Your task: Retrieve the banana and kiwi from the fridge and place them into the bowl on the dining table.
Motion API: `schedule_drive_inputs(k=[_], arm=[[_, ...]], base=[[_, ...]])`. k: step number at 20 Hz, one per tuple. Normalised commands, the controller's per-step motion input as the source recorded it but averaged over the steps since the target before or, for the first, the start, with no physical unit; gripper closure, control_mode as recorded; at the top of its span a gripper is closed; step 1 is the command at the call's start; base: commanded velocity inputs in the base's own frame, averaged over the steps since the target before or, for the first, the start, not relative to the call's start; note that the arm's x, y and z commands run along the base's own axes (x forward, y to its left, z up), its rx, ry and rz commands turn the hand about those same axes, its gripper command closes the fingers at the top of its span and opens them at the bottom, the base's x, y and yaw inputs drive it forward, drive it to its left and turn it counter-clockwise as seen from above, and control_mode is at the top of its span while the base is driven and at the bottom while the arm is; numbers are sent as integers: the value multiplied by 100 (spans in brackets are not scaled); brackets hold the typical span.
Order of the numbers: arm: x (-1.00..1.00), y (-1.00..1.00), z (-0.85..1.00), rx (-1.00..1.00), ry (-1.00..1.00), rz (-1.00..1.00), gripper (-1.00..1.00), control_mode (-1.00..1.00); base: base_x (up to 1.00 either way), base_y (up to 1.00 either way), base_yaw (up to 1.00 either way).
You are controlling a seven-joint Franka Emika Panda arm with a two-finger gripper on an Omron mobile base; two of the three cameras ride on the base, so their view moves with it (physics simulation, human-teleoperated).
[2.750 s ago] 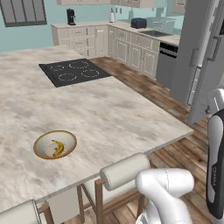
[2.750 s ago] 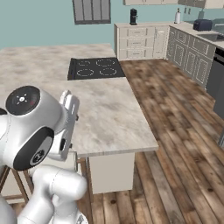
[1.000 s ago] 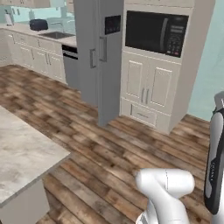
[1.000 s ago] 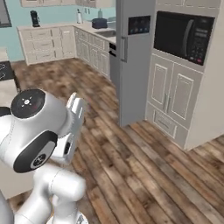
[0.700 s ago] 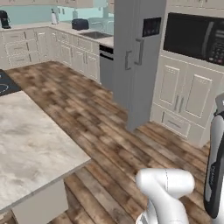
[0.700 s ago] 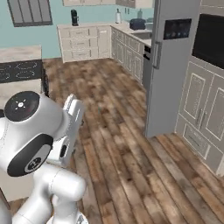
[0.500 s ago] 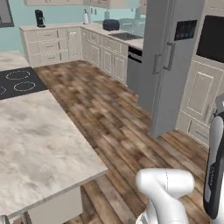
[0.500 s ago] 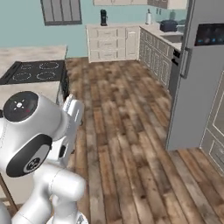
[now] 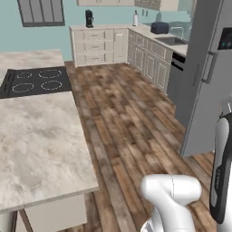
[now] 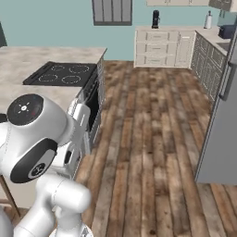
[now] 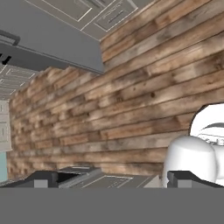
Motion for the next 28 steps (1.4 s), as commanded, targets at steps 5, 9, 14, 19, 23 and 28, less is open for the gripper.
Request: schedule_drive_inputs(k=[5,9,14,19,23,28], arm=[[0,0,0,0,0,0,-100,100],[0,0,0,0,0,0,-100,100],[0,0,0,0,0,0,-100,100],[0,0,0,0,0,0,-100,100],[0,0,0,0,0,0,-100,100],[0,0,0,0,0,0,-100,100]], base=[[35,-51,29],[96,-1,14],[95,-31,1],[100,-42,-7],[100,-51,-13],[86,-39,-23]])
